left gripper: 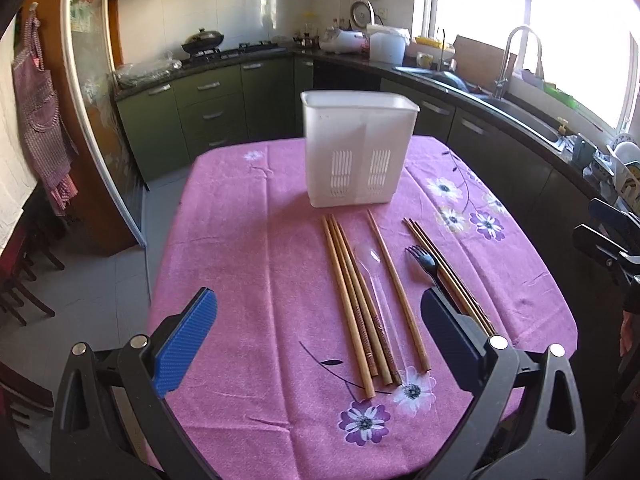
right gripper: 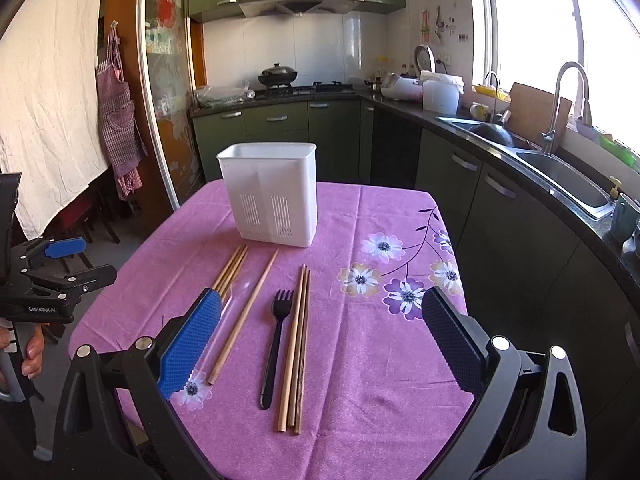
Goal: Organize utensils
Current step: 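Lower the left tool onto the clear plastic spoon and close it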
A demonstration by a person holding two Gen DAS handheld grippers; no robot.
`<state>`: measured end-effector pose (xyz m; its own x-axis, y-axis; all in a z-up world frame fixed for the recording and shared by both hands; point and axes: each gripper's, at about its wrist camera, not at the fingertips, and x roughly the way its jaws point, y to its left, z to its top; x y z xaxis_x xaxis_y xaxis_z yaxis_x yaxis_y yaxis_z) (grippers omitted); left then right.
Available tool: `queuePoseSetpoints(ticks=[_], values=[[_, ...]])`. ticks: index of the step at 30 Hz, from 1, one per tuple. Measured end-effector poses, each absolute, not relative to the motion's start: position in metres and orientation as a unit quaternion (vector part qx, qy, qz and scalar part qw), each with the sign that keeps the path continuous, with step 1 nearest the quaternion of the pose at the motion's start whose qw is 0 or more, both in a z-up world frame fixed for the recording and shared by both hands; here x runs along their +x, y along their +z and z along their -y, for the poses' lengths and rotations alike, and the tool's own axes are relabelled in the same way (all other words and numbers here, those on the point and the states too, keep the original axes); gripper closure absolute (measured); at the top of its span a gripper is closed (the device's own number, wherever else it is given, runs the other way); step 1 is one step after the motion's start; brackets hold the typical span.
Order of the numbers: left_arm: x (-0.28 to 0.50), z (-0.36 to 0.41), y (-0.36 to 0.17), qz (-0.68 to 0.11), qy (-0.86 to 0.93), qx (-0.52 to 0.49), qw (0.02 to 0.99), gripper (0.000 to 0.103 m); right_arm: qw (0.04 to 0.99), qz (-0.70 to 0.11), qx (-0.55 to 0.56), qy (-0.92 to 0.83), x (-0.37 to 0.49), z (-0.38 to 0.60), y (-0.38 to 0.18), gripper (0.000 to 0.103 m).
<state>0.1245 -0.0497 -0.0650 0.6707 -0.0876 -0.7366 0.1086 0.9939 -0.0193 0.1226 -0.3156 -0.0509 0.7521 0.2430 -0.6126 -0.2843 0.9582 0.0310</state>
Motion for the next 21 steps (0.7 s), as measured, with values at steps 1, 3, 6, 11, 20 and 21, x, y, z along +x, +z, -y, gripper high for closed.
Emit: queuePoseSetpoints(ticks=[1,3,6,11,20,21], values=[[0.136,0.056,-0.072,-0.42,-0.067,0.012,0.905,0.006,0.93,-0.339,-0.033,0.142,0.132,0.316,-0.056,0.004],[0.157,0.07,-0.085,-0.454,-0.081,0.006,0.887,0.006,0.92,-0.367,-0.029,0.135,0.152,0.318,-0.065,0.004],[0.182,0.091,-0.1,-0.485,-0.101,0.003,0.868,0.009,0.914,-0.386,-0.032,0.124,0.172,0.322,-0.075,0.004],[0.209,0.111,-0.118,-0.521,-0.104,0.002,0.847,0.04,0.91,-0.398,-0.031,0.111,0.19,0.329,-0.088,0.017],[0.234,0.122,-0.144,-0.568,-0.096,0.004,0.817,0.088,0.907,-0.405,-0.058,0.101,0.198,0.324,-0.096,0.06],[0.236,0.122,-0.147,-0.572,-0.093,0.004,0.815,0.088,0.907,-0.404,-0.06,0.1,0.199,0.324,-0.097,0.063]])
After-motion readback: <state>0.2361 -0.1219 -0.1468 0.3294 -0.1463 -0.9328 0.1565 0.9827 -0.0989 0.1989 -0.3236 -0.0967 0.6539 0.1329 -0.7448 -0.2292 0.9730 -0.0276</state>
